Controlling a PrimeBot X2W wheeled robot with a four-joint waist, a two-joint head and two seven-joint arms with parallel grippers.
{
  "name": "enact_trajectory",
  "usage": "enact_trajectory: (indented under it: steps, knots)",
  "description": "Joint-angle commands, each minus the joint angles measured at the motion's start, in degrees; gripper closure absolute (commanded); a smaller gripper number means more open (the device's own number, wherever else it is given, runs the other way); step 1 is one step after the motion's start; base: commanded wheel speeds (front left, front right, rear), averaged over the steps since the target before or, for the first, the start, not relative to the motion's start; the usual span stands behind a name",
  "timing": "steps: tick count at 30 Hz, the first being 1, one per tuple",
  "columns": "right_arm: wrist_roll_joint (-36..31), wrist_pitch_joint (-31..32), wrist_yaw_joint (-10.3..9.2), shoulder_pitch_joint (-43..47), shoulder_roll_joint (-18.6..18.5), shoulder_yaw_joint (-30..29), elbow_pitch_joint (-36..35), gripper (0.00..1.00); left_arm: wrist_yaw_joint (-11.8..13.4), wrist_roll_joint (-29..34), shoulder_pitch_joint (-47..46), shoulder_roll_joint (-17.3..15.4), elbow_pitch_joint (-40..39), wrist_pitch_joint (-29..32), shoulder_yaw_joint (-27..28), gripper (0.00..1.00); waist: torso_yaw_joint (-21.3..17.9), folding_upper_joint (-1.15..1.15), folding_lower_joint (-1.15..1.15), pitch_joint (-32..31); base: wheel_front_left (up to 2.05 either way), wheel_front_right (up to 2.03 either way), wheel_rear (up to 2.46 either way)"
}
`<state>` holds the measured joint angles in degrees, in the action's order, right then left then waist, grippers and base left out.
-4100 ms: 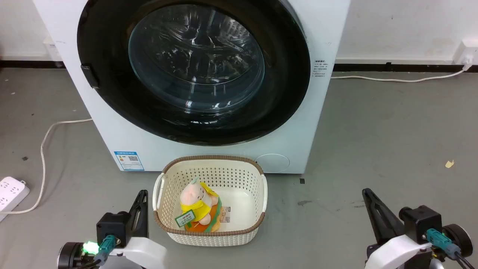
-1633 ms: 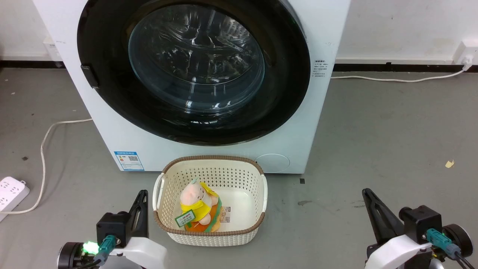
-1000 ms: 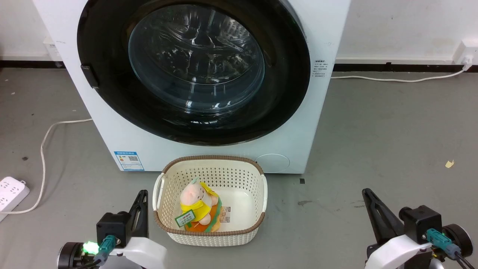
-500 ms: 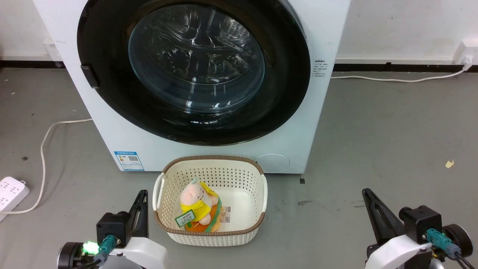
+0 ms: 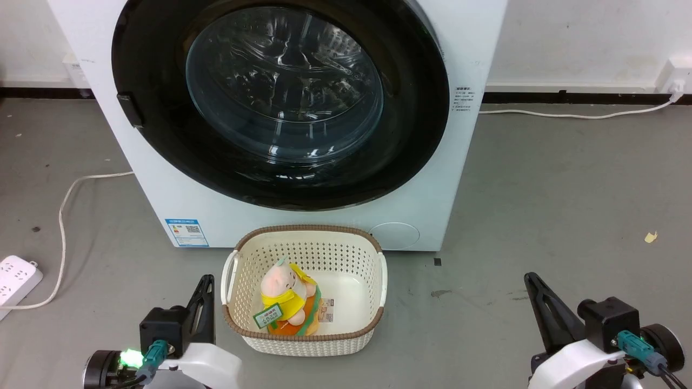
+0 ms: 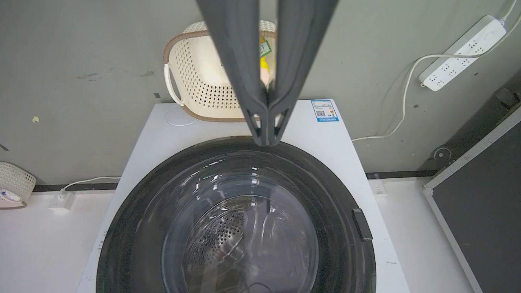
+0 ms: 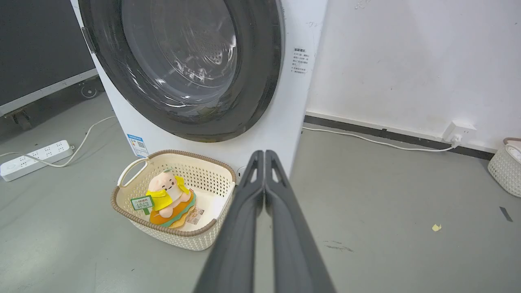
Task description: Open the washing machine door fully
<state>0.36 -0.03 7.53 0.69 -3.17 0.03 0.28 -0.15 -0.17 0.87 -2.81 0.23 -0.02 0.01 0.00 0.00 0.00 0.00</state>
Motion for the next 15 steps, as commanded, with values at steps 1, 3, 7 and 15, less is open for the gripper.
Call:
enact_trajectory:
  steps: [1, 3, 7, 15]
  knots:
    - [-0.4, 0.0, -0.04, -0.7, 0.3, 0.0, -0.3, 1.00, 0.1, 0.2, -0.9, -0.1, -0.2, 0.0, 0.0, 1.00, 0.0, 0.00, 0.00, 0.0, 0.00, 0.00, 0.00]
    - [-0.4, 0.0, -0.04, -0.7, 0.3, 0.0, -0.3, 1.00, 0.1, 0.2, -0.9, -0.1, -0.2, 0.0, 0.0, 1.00, 0.0, 0.00, 0.00, 0.0, 0.00, 0.00, 0.00]
    - [0.0, 0.0, 0.00, 0.0, 0.0, 0.0, 0.0, 0.00, 0.0, 0.0, 0.0, 0.0, 0.0, 0.0, 0.0, 0.00, 0.0, 0.00, 0.00, 0.0, 0.00, 0.00, 0.00]
    - [0.7, -0.7, 0.00, 0.1, 0.0, 0.1, 0.3, 0.00, 0.0, -0.1, 0.1, 0.0, 0.3, -0.7, -0.4, 0.00, 0.0, 0.00, 0.00, -0.2, 0.00, 0.00, 0.00]
